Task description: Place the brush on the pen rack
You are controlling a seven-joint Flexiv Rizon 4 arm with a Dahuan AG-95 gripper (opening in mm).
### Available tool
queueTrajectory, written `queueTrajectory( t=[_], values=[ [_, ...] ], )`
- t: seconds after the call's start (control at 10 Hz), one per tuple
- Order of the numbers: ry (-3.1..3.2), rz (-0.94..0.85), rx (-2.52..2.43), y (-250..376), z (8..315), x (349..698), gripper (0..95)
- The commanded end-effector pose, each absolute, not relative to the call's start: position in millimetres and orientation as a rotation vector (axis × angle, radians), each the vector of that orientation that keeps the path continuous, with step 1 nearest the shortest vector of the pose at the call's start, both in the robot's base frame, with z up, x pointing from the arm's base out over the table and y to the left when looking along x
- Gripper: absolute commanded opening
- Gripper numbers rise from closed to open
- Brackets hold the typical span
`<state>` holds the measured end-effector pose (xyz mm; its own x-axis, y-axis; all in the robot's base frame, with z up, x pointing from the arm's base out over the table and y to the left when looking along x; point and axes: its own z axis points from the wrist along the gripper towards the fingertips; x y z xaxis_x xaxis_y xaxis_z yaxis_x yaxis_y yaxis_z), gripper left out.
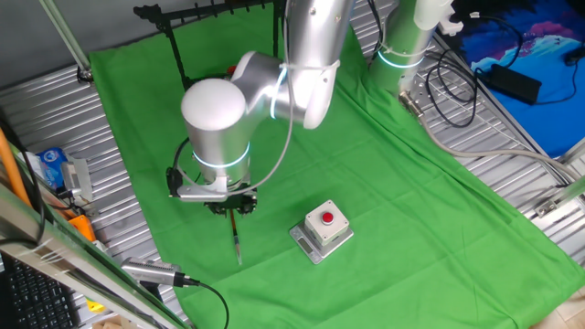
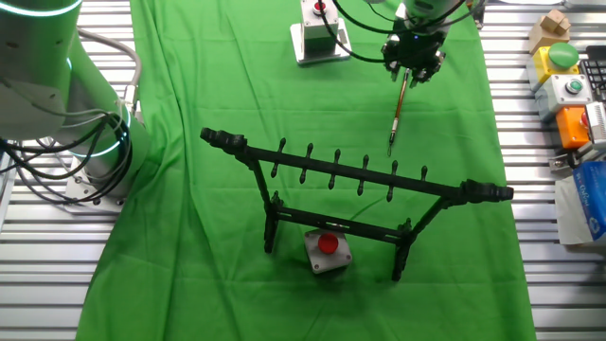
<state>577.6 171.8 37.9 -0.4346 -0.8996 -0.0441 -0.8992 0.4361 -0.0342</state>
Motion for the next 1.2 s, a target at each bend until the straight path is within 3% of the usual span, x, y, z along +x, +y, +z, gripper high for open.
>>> queueTrajectory(
  t=[0.1,1.2],
  values=[
    [2.617,-0.009,-1.643,173.4,34.6,583.3,19.0],
    [2.609,-0.023,-1.661,179.6,24.5,586.2,19.0]
  ],
)
